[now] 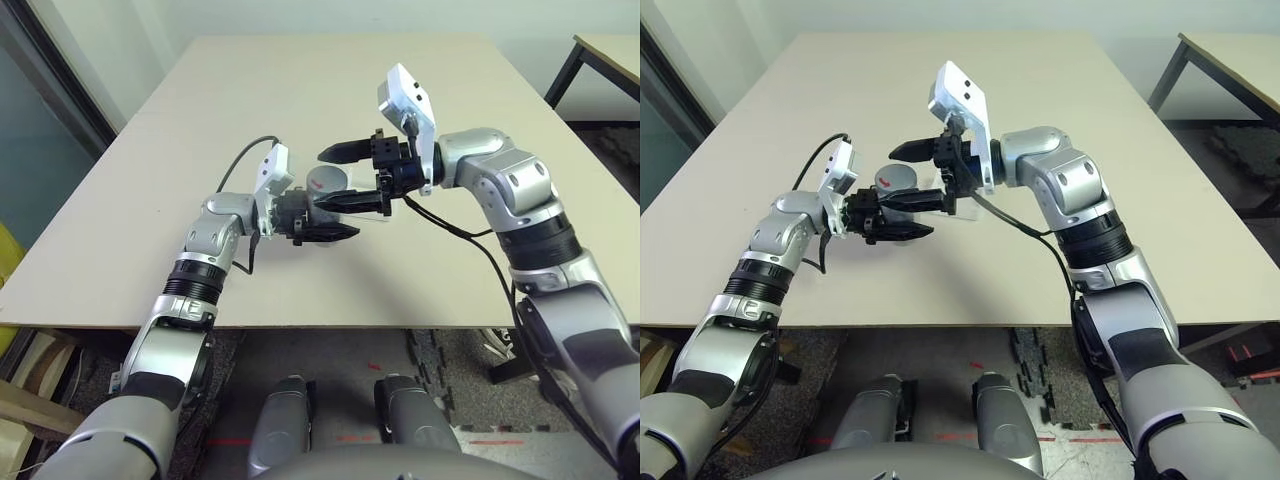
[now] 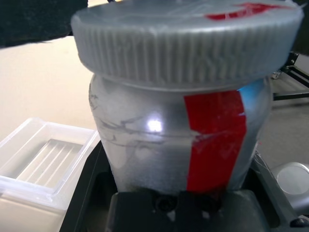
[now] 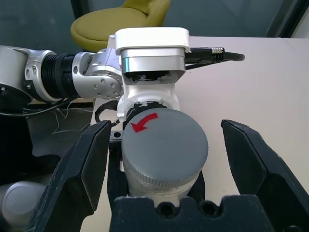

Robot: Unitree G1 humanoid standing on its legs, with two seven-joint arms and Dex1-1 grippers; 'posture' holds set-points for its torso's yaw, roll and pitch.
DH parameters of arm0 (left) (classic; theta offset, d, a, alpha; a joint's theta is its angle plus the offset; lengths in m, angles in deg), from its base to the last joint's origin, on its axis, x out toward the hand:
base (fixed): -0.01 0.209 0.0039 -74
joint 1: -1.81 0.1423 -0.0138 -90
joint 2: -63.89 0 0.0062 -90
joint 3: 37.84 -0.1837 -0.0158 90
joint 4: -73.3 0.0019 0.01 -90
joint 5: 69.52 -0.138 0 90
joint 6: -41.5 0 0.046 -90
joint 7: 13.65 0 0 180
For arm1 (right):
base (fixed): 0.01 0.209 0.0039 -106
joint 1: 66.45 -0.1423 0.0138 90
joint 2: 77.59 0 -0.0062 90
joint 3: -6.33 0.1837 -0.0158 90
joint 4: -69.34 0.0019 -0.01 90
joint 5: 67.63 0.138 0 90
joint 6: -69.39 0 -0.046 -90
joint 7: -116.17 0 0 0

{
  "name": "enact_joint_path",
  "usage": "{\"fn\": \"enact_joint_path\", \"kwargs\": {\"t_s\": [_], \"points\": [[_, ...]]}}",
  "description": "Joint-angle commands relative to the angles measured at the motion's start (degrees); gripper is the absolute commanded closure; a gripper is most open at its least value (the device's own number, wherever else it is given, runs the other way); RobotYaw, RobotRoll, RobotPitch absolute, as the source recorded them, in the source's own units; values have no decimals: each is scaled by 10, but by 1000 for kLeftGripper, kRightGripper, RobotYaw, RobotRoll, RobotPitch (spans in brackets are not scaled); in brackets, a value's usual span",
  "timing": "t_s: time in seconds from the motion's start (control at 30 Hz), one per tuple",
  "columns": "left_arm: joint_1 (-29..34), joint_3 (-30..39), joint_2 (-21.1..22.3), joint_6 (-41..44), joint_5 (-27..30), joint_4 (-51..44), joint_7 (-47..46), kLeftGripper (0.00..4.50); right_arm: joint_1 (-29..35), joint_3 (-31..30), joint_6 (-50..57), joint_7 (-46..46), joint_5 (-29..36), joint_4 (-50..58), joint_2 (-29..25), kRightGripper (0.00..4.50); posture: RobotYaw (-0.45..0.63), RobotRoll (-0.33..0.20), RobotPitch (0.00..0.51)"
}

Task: Pour the medicine from the bottle into the box.

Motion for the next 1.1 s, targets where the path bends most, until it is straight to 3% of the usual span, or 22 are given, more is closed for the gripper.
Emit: {"fn": "enact_joint_path", "kwargs": {"t_s": [0.03,0.13,0.5,0.8,1.1], "points": [[5,-6,0,2,-1,-8,-2,1752,-2,4,4,1,6,1,2,904,-110,0,38],[4,-6,0,2,-1,-7,-2,1752,-1,8,12,4,15,6,3,1895,-109,0,37],[8,-4,2,3,-1,-7,-7,1752,-7,64,44,-33,63,8,19,1908,-111,0,39],[6,-3,8,0,-2,-1,-10,1752,1,82,35,-58,64,5,14,1908,-109,0,40],[6,7,14,-15,-5,7,-31,1752,41,101,-69,-180,-45,-103,-32,1908,-109,0,44]]}}
